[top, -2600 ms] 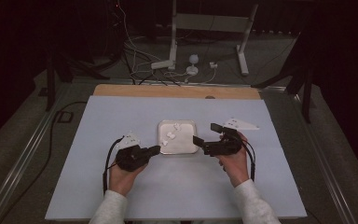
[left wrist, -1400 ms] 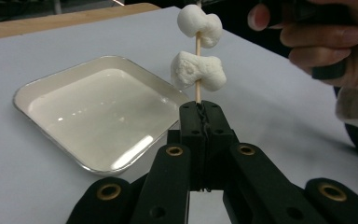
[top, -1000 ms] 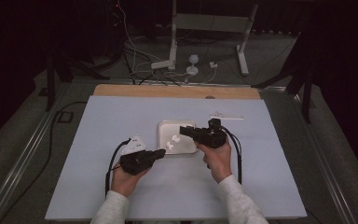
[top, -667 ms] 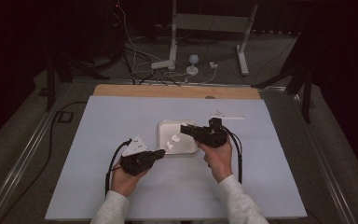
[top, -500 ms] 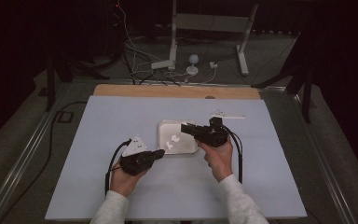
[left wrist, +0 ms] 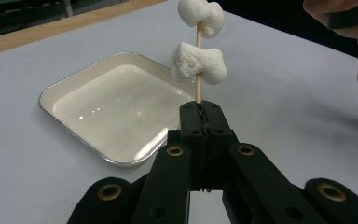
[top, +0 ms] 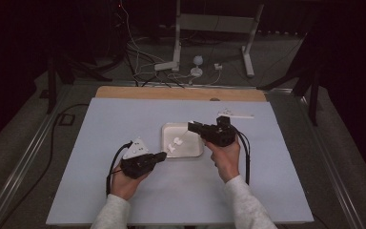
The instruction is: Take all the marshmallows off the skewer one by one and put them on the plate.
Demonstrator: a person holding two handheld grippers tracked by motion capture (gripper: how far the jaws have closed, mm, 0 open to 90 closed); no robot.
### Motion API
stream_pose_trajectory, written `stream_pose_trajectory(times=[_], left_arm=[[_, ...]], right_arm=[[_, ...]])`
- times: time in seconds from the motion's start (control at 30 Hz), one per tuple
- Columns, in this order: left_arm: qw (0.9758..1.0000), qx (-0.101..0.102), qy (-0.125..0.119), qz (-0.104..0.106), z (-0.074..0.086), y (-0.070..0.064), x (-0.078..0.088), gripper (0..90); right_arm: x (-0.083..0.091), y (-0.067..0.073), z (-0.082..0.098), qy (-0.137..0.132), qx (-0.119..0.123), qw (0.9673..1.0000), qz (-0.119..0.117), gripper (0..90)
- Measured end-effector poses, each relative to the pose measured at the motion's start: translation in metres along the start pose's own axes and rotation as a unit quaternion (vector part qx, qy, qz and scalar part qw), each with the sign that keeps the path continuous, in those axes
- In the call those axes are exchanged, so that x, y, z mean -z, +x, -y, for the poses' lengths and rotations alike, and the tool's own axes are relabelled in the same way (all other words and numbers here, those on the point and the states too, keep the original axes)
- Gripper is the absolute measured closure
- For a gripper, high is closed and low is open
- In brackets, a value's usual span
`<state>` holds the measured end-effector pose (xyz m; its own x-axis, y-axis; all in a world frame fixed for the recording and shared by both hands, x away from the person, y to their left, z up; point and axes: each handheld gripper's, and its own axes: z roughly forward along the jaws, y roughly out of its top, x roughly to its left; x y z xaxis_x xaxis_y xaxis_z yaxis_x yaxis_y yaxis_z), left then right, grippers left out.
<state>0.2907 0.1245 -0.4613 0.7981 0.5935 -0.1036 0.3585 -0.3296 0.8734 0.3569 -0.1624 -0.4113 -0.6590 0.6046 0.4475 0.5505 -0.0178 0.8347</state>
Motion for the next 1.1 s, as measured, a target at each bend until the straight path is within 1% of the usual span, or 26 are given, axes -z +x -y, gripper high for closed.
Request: stream_pose_trajectory(times=[0.03, 0.07, 0.17, 0.2, 0.23, 0.27, 0.3, 0.33, 0.37, 0.4, 0.47, 0.5, 0.53, 0.57, 0.6, 0.67, 0.7, 0.77, 0.9, 0.97, 1.1], left_arm=[[1.0, -0.005, 0.002, 0.0, -0.001, 0.0, 0.0, 90.0], [0.9999, -0.01, 0.003, -0.004, -0.001, -0.001, 0.001, 90.0], [0.9999, -0.011, 0.003, -0.002, -0.002, -0.001, 0.002, 90.0], [0.9999, -0.012, 0.007, -0.003, -0.002, 0.0, 0.002, 90.0], [0.9997, -0.015, 0.015, -0.009, -0.001, 0.0, 0.002, 90.0], [0.9996, -0.015, 0.02, -0.01, 0.002, 0.001, 0.003, 90.0], [0.9998, -0.004, 0.016, -0.005, 0.004, 0.004, 0.004, 90.0], [0.9999, 0.004, 0.012, -0.003, 0.005, 0.005, 0.005, 90.0], [0.9999, 0.007, 0.008, -0.003, 0.004, 0.007, 0.006, 90.0], [0.9999, 0.011, 0.004, -0.001, 0.003, 0.007, 0.006, 90.0], [0.9999, 0.015, 0.001, -0.004, 0.002, 0.008, 0.007, 90.0], [0.9999, 0.016, 0.001, -0.005, 0.002, 0.008, 0.007, 90.0], [0.9998, 0.02, 0.001, -0.007, 0.003, 0.008, 0.007, 90.0], [0.9997, 0.021, 0.001, -0.008, 0.003, 0.008, 0.007, 90.0], [0.9997, 0.023, 0.0, -0.01, 0.003, 0.009, 0.007, 90.0], [0.9996, 0.027, -0.001, -0.011, 0.003, 0.01, 0.007, 90.0], [0.9995, 0.03, -0.001, -0.013, 0.004, 0.01, 0.007, 90.0], [0.9993, 0.034, 0.0, -0.015, 0.005, 0.012, 0.006, 90.0], [0.9991, 0.039, -0.001, -0.015, 0.006, 0.013, 0.006, 90.0], [0.999, 0.041, -0.001, -0.015, 0.006, 0.013, 0.006, 90.0], [0.999, 0.042, 0.0, -0.014, 0.006, 0.014, 0.005, 90.0]], right_arm=[[0.0, 0.0, 0.0, 0.0, 0.0, 1.0, 0.0, 81.3], [0.0, -0.001, -0.001, 0.0, -0.002, 1.0, 0.0, 81.3], [0.0, -0.003, -0.003, 0.0, -0.002, 1.0, 0.0, 81.3], [0.0, -0.003, -0.004, 0.0, -0.001, 1.0, 0.0, 81.3], [0.004, -0.003, -0.007, -0.016, 0.002, 0.9997, 0.017, 81.4], [0.009, -0.007, -0.01, -0.028, -0.007, 0.9994, 0.018, 81.4], [0.013, -0.01, -0.014, -0.034, -0.011, 0.9992, 0.017, 81.3], [0.013, -0.01, -0.014, -0.034, -0.011, 0.9992, 0.017, 81.3], [0.016, -0.012, -0.016, -0.032, -0.003, 0.9992, 0.023, 81.1], [0.02, -0.013, -0.018, -0.017, 0.012, 0.9994, 0.026, 80.3], [0.018, -0.015, -0.015, -0.007, 0.019, 0.9994, 0.029, 79.6], [0.018, -0.015, -0.015, -0.007, 0.019, 0.9994, 0.029, 79.6], [0.013, -0.018, -0.008, 0.007, 0.022, 0.999, 0.038, 79.0], [0.013, -0.018, -0.008, 0.007, 0.022, 0.999, 0.038, 79.0], [0.007, -0.022, -0.001, 0.022, 0.021, 0.9987, 0.042, 78.4], [0.0, -0.025, 0.006, 0.037, 0.019, 0.9981, 0.046, 77.8], [-0.006, -0.026, 0.011, 0.05, 0.021, 0.9972, 0.051, 77.6], [-0.014, -0.027, 0.017, 0.065, 0.025, 0.9959, 0.058, 77.2], [-0.029, -0.03, 0.028, 0.083, 0.018, 0.9943, 0.064, 76.5], [-0.037, -0.033, 0.034, 0.098, 0.014, 0.9925, 0.071, 76.3], [-0.05, -0.038, 0.043, 0.12, 0.011, 0.9893, 0.081, 75.0]])
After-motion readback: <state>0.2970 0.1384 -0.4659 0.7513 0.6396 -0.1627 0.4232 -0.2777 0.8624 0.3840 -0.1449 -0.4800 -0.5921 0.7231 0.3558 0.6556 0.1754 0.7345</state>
